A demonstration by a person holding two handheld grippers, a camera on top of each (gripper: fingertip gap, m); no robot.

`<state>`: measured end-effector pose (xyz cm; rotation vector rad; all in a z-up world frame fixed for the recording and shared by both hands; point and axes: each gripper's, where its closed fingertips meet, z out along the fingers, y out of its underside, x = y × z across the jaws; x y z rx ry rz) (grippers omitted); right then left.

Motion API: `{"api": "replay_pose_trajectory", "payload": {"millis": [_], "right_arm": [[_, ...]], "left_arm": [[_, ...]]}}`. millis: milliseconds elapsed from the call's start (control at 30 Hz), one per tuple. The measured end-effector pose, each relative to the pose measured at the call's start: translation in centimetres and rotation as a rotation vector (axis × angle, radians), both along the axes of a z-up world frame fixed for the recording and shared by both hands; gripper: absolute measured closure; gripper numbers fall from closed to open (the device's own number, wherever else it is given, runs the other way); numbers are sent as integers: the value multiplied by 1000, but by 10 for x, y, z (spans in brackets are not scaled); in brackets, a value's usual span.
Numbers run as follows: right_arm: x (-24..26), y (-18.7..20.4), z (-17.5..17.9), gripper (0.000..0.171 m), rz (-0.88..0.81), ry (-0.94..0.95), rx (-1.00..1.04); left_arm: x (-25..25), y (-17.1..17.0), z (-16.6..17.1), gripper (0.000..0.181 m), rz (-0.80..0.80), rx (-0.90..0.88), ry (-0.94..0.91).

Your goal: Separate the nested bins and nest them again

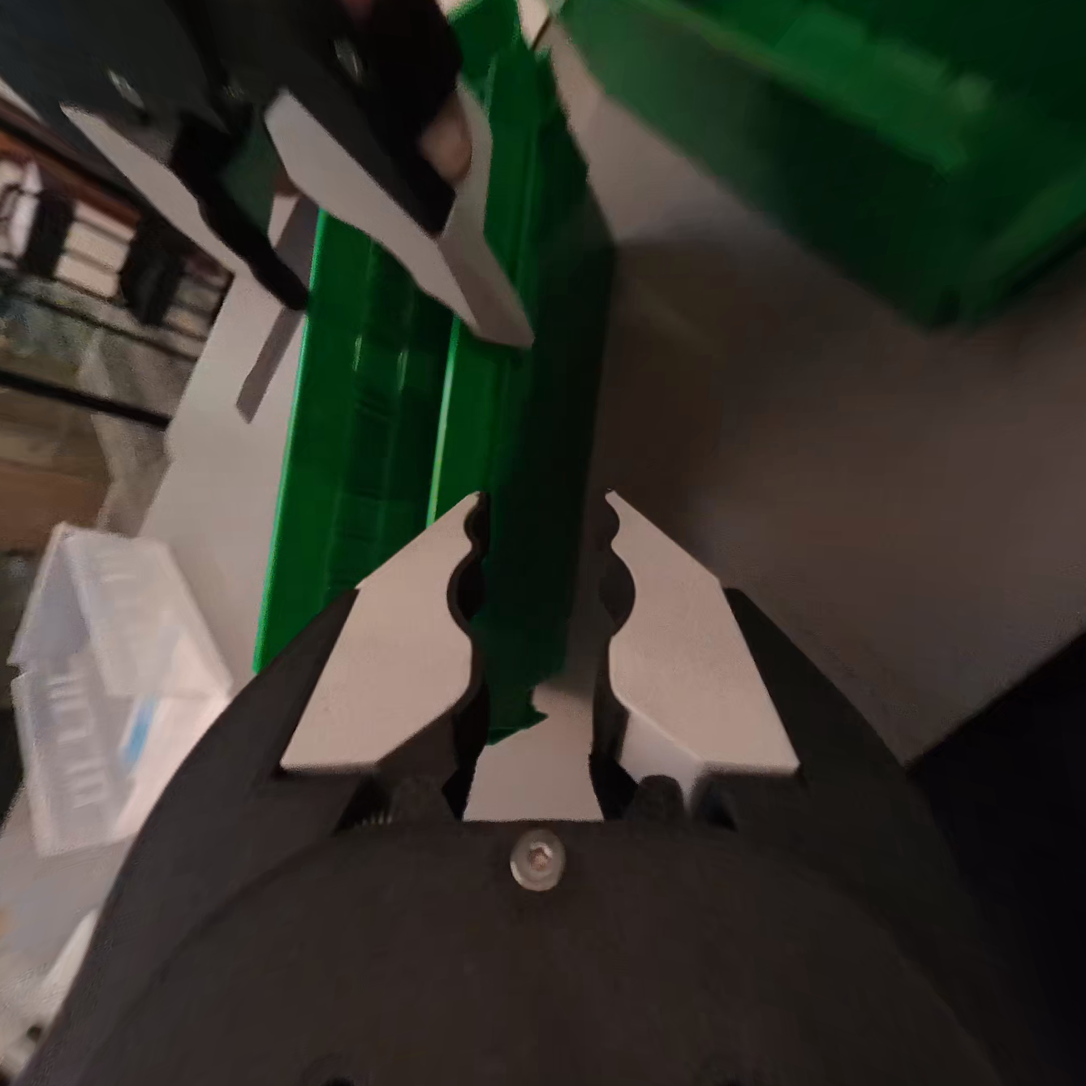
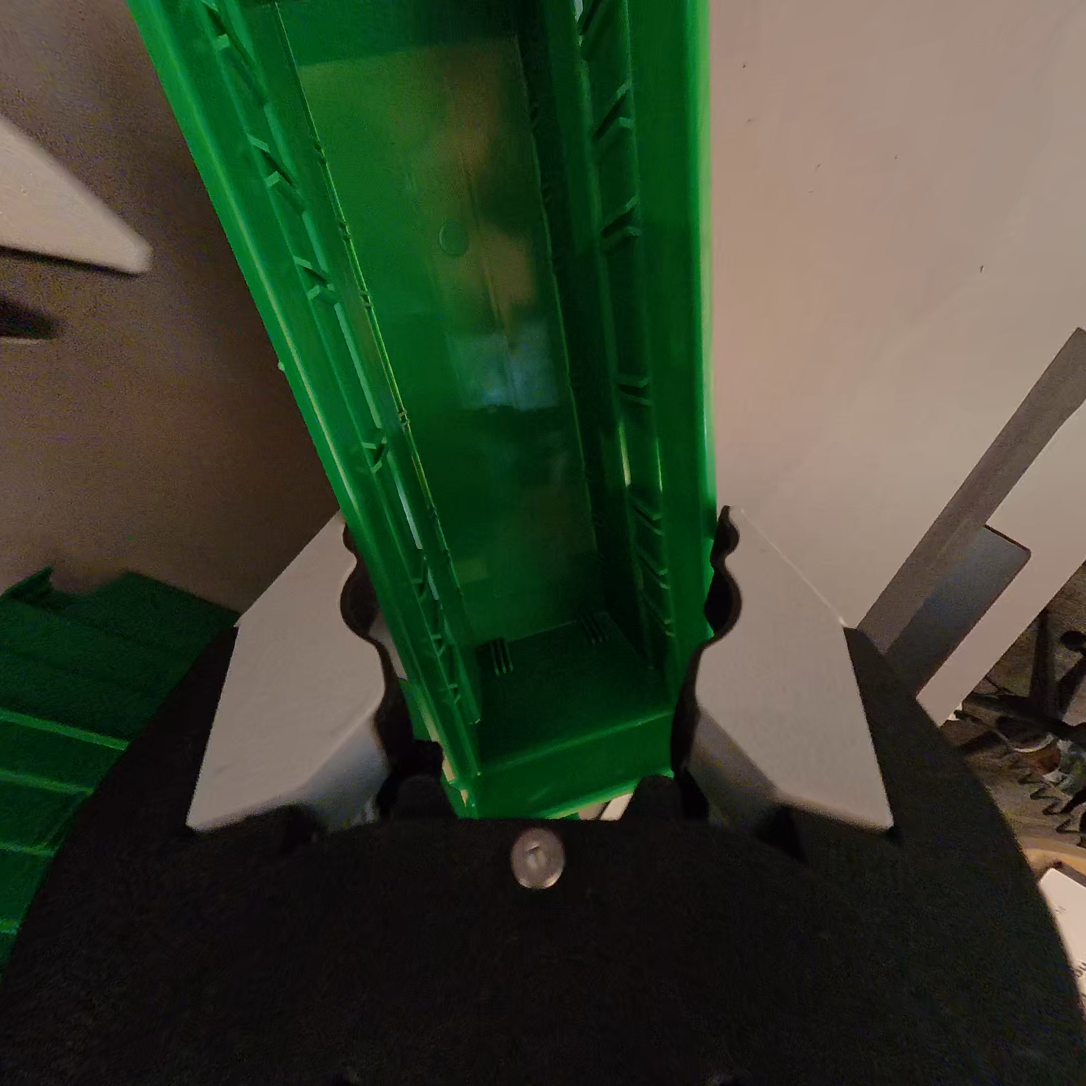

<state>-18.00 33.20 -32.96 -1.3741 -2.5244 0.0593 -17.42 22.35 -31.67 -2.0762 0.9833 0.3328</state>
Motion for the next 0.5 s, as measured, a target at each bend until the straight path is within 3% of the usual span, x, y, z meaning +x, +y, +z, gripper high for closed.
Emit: {"api": "replay_pose_trajectory", "payload": {"millis": [100, 267, 500], "right_arm": [[0, 0, 0, 57, -5, -3, 2], [-3, 1, 0, 58, -9, 3, -5], [-6, 6, 2, 66, 17, 13, 1]], "left_arm": [[-11, 9, -20, 144, 54, -34, 78], [-17, 17, -24, 147, 82, 18, 189], [-25, 30, -19, 169, 118, 64, 217]]}}
